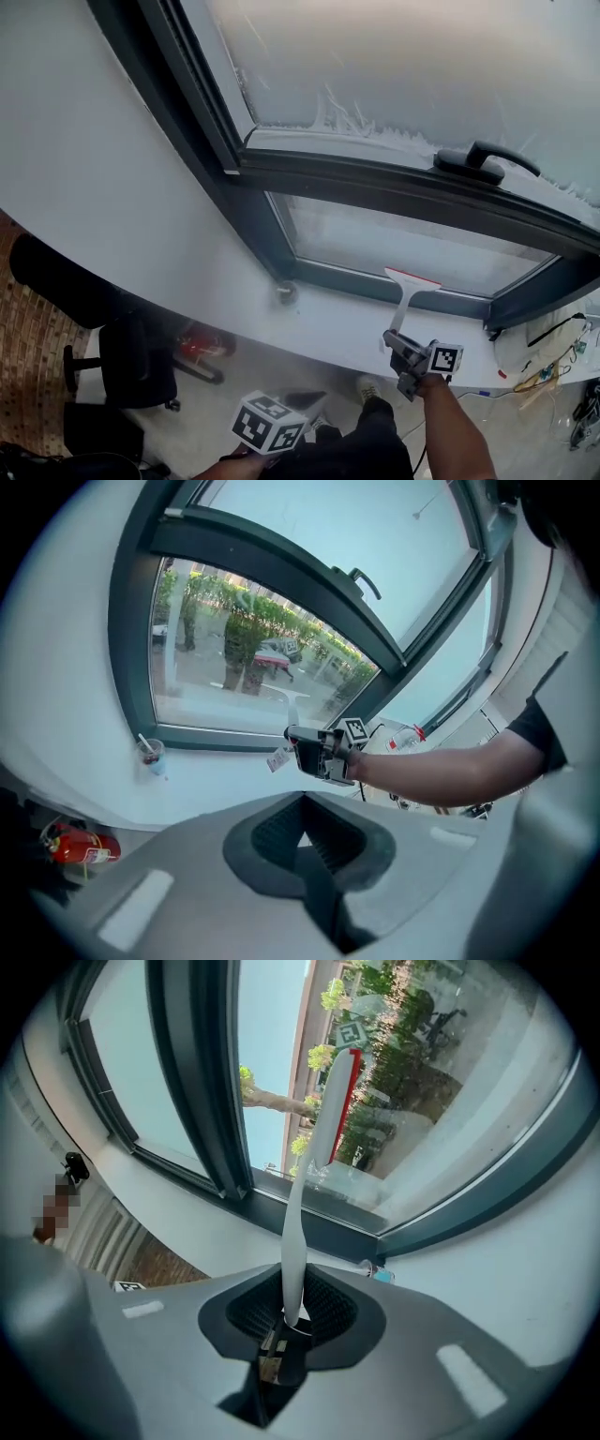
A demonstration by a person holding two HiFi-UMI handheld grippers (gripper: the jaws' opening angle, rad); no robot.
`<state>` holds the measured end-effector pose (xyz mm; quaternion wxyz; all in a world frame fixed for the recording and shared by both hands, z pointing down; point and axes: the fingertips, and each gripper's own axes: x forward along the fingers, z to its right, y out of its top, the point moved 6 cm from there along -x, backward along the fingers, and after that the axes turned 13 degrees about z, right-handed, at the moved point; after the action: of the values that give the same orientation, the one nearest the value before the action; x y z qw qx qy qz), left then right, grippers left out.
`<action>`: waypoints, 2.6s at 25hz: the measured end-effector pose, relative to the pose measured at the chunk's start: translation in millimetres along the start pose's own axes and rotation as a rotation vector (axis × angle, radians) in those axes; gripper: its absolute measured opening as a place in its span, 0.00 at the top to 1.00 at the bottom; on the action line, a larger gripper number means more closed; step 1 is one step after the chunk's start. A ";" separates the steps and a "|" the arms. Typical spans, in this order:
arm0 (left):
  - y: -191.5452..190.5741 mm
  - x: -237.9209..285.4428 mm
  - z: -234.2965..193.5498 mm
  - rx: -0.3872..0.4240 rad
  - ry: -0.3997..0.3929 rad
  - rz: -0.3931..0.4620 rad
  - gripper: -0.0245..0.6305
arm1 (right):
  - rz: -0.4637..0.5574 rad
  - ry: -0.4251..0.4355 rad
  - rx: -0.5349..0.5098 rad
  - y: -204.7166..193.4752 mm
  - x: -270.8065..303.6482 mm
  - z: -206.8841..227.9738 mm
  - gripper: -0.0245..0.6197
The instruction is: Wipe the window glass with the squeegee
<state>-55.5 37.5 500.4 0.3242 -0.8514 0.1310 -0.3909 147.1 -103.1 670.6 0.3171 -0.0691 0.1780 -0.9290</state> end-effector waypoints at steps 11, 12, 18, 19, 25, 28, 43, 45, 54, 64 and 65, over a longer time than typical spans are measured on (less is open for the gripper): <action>9.0 -33.7 43.6 0.138 -0.056 0.071 0.96 | 0.039 0.095 -0.191 37.8 -24.2 -81.3 0.83; 11.8 -33.0 47.2 0.147 -0.053 0.078 0.96 | 0.040 0.107 -0.208 47.8 -25.2 -86.6 0.83; 34.6 -15.4 75.2 0.152 -0.036 0.138 0.96 | 0.038 0.144 -0.253 103.2 -40.1 -107.9 0.83; 39.1 -10.0 80.5 0.149 -0.034 0.149 0.96 | 0.035 0.149 -0.254 110.6 -44.1 -110.1 0.83; 55.9 18.6 103.0 0.130 -0.008 0.195 0.96 | 0.000 0.173 -0.241 135.3 -61.7 -108.4 0.83; 55.9 30.0 110.9 0.111 0.002 0.206 0.96 | -0.026 0.179 -0.242 137.0 -65.8 -104.5 0.83; 63.7 60.6 127.0 0.095 0.034 0.208 0.96 | -0.076 0.202 -0.195 140.0 -70.1 -85.1 0.83; 63.2 63.4 125.5 0.090 0.036 0.200 0.96 | -0.075 0.213 -0.185 139.4 -68.9 -82.0 0.83; 59.6 73.2 116.8 0.069 0.050 0.164 0.96 | -0.090 0.144 -0.115 130.1 -74.4 -44.6 0.83; 56.2 84.3 101.1 0.027 0.076 0.122 0.96 | -0.124 0.118 -0.069 118.2 -68.8 -7.6 0.83; 55.4 85.6 99.7 0.022 0.078 0.117 0.96 | -0.126 0.112 -0.061 116.4 -68.7 -2.7 0.83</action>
<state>77.5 -0.3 465.6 0.3506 -0.8227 0.1889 -0.4056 266.3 -145.8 623.4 0.2452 -0.0377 0.2188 -0.9437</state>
